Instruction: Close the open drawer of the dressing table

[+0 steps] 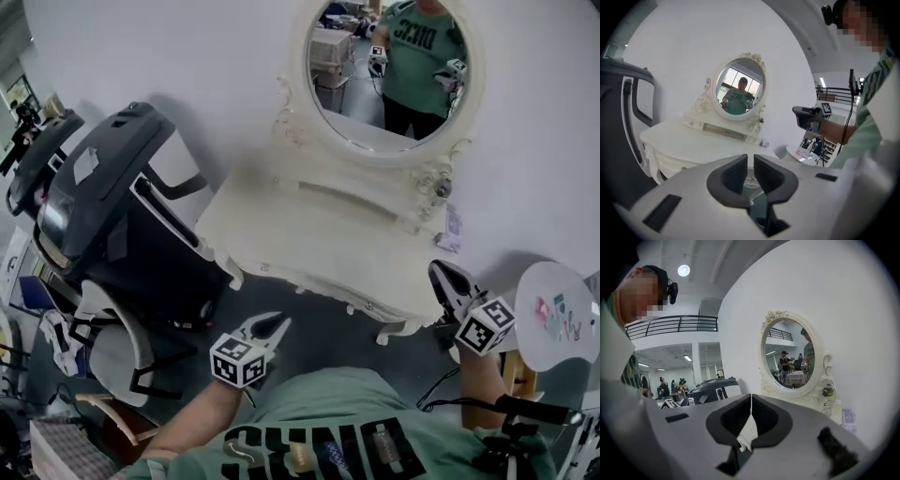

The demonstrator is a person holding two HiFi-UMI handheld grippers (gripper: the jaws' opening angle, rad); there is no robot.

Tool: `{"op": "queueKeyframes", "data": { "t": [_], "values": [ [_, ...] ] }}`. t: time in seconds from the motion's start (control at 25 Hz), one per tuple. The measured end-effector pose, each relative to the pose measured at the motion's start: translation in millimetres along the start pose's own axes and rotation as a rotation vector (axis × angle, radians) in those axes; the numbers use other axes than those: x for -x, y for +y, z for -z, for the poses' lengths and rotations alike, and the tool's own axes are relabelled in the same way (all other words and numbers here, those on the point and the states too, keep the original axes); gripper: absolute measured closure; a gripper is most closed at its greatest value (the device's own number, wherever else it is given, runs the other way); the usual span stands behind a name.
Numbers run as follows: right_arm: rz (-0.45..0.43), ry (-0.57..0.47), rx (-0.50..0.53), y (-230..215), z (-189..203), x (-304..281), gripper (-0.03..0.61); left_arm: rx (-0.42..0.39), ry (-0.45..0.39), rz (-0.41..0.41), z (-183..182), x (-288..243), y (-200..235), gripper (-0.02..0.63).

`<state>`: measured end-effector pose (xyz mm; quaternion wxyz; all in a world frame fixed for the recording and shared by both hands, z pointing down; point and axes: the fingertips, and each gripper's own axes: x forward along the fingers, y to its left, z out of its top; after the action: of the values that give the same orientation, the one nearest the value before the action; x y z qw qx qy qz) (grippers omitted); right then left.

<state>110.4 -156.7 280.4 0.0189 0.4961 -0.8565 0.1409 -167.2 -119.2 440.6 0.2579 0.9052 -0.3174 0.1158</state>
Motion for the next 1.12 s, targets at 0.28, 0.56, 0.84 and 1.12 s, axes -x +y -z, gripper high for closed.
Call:
{"op": "queueKeyframes", "data": {
  "t": [0.28, 0.56, 0.84, 1.12],
  "values": [
    [-0.027, -0.070, -0.006, 0.0, -25.4, -9.9, 0.565, -0.013, -0.122, 0.008, -60.3, 29.7, 1.8, 0.566],
    [-0.087, -0.135, -0.002, -76.6, -57.0, -26.6, 0.565, -0.049, -0.204, -0.014, -130.1, -26.1, -16.1, 0.566],
    [-0.200, -0.135, 0.071, -148.6, -81.4, -50.1, 0.565, -0.067, -0.210, -0.036, -185.0, -104.3, -36.8, 0.566],
    [-0.223, -0.136, 0.008, -195.6, -66.8, -60.2, 0.565, -0.148, -0.140, 0.032, -215.9, -173.7, -49.0, 0.566]
  ]
}}
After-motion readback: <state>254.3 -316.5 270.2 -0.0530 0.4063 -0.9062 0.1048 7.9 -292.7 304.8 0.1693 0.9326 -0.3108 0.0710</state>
